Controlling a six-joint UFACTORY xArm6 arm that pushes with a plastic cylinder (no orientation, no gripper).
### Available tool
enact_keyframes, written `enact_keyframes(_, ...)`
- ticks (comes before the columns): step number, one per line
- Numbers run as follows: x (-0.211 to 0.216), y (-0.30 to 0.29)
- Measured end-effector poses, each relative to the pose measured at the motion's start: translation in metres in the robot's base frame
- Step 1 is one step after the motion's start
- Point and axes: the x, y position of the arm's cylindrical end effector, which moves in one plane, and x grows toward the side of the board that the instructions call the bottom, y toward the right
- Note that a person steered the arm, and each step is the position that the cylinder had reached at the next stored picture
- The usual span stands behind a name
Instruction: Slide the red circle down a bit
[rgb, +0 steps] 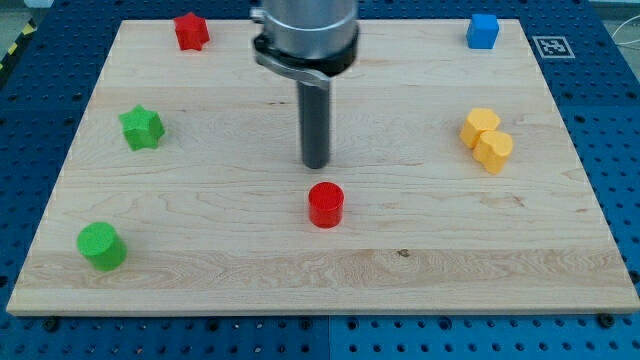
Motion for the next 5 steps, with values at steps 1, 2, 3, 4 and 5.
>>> enact_keyframes(1, 0.038, 0.018)
enact_keyframes(2, 0.056, 0.018)
enact_keyframes(3, 0.056, 0.018)
enact_keyframes(4, 0.059, 0.019)
enact_keyframes(5, 0.076, 0.020)
